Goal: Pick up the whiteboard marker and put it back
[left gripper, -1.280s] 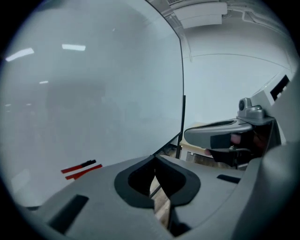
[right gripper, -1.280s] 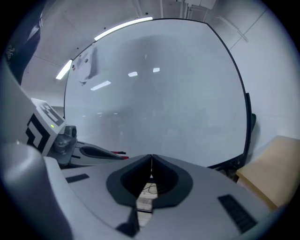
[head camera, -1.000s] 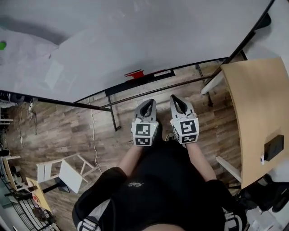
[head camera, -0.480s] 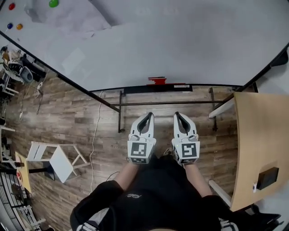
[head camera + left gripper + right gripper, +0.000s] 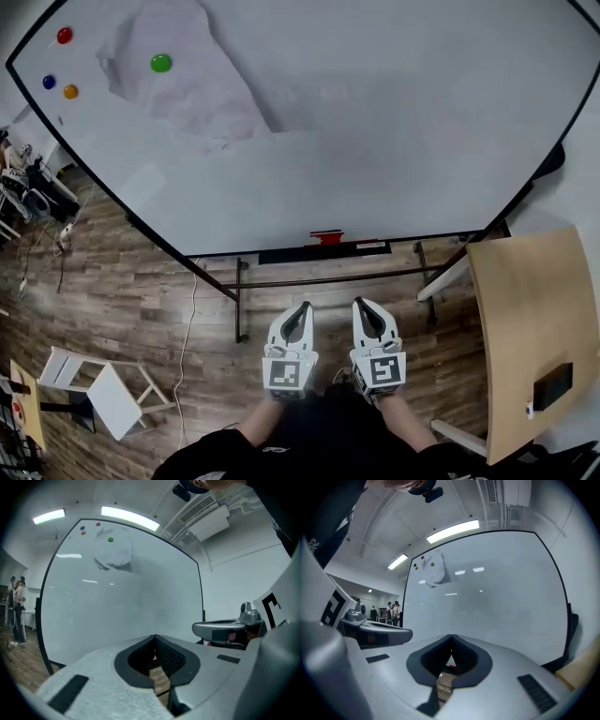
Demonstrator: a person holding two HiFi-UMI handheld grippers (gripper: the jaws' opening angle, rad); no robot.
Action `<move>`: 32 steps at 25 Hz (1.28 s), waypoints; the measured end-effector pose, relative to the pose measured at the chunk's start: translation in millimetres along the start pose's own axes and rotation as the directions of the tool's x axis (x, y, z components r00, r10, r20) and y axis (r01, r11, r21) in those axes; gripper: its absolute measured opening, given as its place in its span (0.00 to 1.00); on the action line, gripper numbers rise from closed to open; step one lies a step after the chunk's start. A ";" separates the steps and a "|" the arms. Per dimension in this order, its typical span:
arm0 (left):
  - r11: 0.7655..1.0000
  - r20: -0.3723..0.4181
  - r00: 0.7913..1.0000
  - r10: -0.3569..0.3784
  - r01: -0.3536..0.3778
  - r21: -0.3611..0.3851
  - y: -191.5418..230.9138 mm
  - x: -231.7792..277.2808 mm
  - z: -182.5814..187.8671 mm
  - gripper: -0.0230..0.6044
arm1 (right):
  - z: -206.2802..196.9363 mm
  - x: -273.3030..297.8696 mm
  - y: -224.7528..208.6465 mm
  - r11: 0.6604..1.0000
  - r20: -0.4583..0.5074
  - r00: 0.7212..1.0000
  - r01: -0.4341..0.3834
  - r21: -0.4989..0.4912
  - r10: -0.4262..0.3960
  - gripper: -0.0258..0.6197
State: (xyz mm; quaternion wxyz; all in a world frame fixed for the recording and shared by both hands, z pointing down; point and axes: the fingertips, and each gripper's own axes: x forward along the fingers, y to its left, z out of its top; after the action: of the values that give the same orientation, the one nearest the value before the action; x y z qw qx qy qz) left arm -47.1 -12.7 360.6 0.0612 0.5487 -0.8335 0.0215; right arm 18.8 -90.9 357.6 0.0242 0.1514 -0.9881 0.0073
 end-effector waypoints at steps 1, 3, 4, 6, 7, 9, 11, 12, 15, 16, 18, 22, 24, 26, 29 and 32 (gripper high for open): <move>1.000 0.001 1.000 -0.002 0.002 0.010 4.0 -2.9 1.2 0.05 | 0.5 0.5 4.6 1.000 -0.002 1.000 0.003 0.001 -0.003 0.04; 1.000 0.005 1.000 -0.009 0.009 0.019 11.2 -7.0 4.2 0.05 | 2.0 3.1 11.4 1.000 0.000 1.000 0.008 0.001 -0.008 0.04; 1.000 0.008 1.000 -0.012 0.012 0.020 14.8 -8.5 5.4 0.05 | 3.1 5.0 14.2 1.000 0.003 1.000 0.010 0.000 -0.010 0.04; 1.000 0.012 1.000 -0.014 0.014 0.016 22.2 -11.6 6.9 0.05 | 6.4 8.7 20.5 1.000 0.011 1.000 0.011 0.002 -0.011 0.04; 1.000 0.014 1.000 -0.014 0.013 0.013 25.7 -13.5 7.8 0.05 | 8.6 10.1 24.4 1.000 0.016 1.000 0.008 0.005 -0.008 0.04; 1.000 0.022 1.000 -0.012 0.011 0.008 32.1 -17.1 11.2 0.05 | 13.2 12.7 32.2 1.000 0.027 1.000 0.003 0.004 -0.003 0.04; 1.000 0.031 0.999 -0.011 0.011 0.007 36.2 -18.7 13.8 0.05 | 16.1 14.9 37.5 1.000 0.031 1.000 0.003 -0.004 -0.003 0.04; 1.000 0.036 0.999 -0.014 0.013 0.007 36.9 -19.0 15.1 0.05 | 17.2 15.1 39.2 1.000 0.030 1.000 0.003 -0.010 -0.003 0.04; 1.000 0.056 0.998 -0.023 0.023 0.004 36.5 -20.5 19.6 0.05 | 21.1 13.8 42.8 1.000 0.029 1.000 0.000 -0.029 0.001 0.04; 1.000 0.059 0.998 -0.025 0.025 0.004 37.0 -21.1 20.1 0.05 | 22.0 13.6 43.7 0.999 0.029 1.000 -0.001 -0.032 0.002 0.04; 1.000 0.060 0.998 -0.028 0.028 0.004 38.5 -21.4 19.5 0.05 | 22.2 13.6 44.0 0.999 0.025 1.000 0.000 -0.033 0.001 0.04; 0.999 0.063 0.997 -0.035 0.034 0.008 38.2 -20.9 20.9 0.05 | 21.8 13.0 41.8 0.999 0.019 1.000 0.009 -0.033 -0.008 0.04; 0.999 0.060 0.997 -0.037 0.037 0.010 37.1 -21.5 20.7 0.05 | 21.6 12.5 42.1 0.999 0.020 1.000 0.010 -0.033 -0.009 0.04; 0.999 0.056 0.998 -0.036 0.035 0.003 36.7 -22.2 19.8 0.05 | 21.0 12.4 42.9 0.999 0.017 1.000 0.009 -0.035 -0.008 0.04; 0.999 0.058 0.998 -0.031 0.032 -0.005 38.7 -23.0 20.3 0.05 | 21.0 13.0 44.2 0.999 0.017 1.000 0.007 -0.038 -0.006 0.04; 1.000 0.061 0.998 -0.025 0.025 -0.010 41.2 -24.1 21.4 0.05 | 21.1 12.3 44.8 0.999 0.015 1.000 0.006 -0.041 -0.006 0.04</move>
State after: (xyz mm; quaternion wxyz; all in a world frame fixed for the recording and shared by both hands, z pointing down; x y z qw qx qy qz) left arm -77.1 23.3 337.6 0.0387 0.5591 -0.8282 -0.0004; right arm -7.3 -52.3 336.8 0.0199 0.1539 -0.9878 -0.0141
